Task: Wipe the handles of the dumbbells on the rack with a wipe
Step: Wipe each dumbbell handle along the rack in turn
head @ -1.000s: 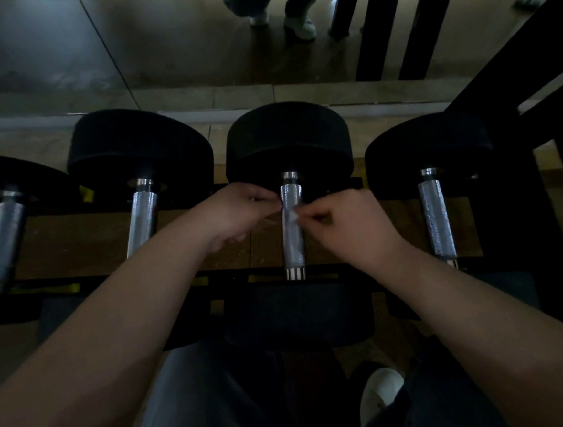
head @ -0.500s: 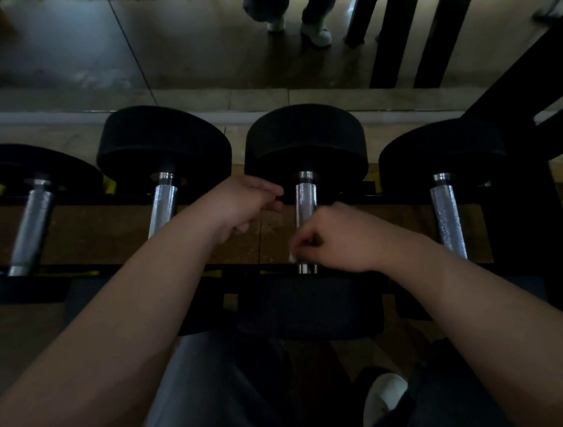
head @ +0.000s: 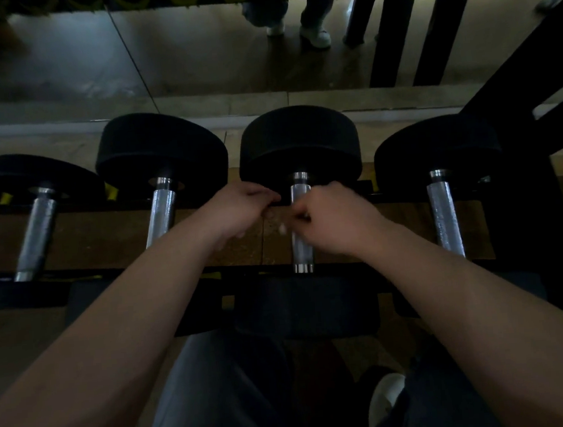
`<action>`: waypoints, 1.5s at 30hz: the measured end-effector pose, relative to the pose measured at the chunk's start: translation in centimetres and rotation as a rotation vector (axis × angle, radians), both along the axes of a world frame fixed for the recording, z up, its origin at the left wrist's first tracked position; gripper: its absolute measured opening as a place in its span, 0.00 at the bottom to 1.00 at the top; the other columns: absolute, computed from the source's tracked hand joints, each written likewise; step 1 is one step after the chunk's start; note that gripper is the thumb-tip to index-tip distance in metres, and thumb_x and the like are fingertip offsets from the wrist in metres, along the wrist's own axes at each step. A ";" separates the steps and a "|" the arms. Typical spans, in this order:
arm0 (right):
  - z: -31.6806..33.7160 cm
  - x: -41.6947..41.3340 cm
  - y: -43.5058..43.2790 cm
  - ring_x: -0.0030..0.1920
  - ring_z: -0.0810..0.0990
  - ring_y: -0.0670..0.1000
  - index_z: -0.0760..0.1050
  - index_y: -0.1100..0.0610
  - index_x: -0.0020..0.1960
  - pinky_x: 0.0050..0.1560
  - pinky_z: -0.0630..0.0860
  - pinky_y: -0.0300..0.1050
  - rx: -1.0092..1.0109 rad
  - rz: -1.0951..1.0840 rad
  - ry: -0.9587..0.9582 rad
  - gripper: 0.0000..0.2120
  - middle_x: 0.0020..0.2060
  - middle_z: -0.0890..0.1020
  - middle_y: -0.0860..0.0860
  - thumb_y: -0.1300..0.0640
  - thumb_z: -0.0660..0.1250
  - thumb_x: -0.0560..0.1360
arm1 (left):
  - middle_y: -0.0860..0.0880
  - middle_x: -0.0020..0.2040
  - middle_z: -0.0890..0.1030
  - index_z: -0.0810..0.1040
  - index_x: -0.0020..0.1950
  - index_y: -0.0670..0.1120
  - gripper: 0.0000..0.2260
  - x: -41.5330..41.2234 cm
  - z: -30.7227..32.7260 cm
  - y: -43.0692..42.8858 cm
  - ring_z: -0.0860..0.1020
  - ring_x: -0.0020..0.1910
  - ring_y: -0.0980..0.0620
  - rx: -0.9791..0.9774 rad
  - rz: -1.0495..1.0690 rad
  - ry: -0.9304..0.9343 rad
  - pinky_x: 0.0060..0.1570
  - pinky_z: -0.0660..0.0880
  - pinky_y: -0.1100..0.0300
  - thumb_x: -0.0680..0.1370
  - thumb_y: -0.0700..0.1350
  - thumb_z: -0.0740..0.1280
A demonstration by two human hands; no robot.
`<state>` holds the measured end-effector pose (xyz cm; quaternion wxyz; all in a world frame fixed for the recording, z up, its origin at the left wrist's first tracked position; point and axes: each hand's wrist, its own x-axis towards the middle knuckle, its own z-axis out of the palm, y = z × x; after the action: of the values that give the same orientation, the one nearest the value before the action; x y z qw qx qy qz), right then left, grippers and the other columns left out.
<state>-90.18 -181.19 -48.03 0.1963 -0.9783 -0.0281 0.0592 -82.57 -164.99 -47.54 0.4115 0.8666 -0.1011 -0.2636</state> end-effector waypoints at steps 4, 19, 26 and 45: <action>-0.4 0.1 -1.7 0.46 0.82 0.43 0.82 0.40 0.59 0.50 0.81 0.43 0.161 -0.075 -0.188 0.11 0.49 0.86 0.44 0.49 0.63 0.82 | 0.52 0.34 0.70 0.81 0.56 0.53 0.18 -0.6 -0.1 -0.7 0.67 0.29 0.55 0.016 -0.005 0.100 0.26 0.62 0.62 0.83 0.60 0.55; -1.5 -0.9 -1.9 0.49 0.75 0.36 0.85 0.43 0.56 0.48 0.65 0.24 0.347 -0.237 -0.174 0.09 0.48 0.77 0.38 0.48 0.72 0.77 | 0.54 0.35 0.79 0.82 0.56 0.50 0.08 -1.9 -0.9 -2.0 0.67 0.28 0.57 -0.005 0.027 0.162 0.24 0.60 0.64 0.81 0.46 0.64; -2.3 -0.9 -1.5 0.43 0.73 0.21 0.85 0.46 0.56 0.46 0.65 0.16 0.573 -0.354 -0.188 0.08 0.49 0.83 0.35 0.50 0.71 0.78 | 0.53 0.41 0.80 0.81 0.60 0.51 0.10 -1.6 -1.3 -1.5 0.72 0.33 0.57 0.012 -0.043 0.120 0.25 0.64 0.65 0.80 0.49 0.65; -0.6 -0.5 -1.5 0.16 0.59 0.44 0.69 0.56 0.35 0.21 0.57 0.35 0.859 -0.592 0.531 0.12 0.19 0.65 0.47 0.67 0.60 0.75 | 0.53 0.43 0.81 0.82 0.59 0.52 0.10 -1.7 -0.6 -1.7 0.74 0.36 0.55 0.013 0.020 0.114 0.30 0.68 0.63 0.80 0.50 0.67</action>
<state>-90.68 -182.65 -48.62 0.5839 -0.7289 0.2751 0.2283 -84.26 -166.66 -48.12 0.4135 0.8538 -0.0671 -0.3091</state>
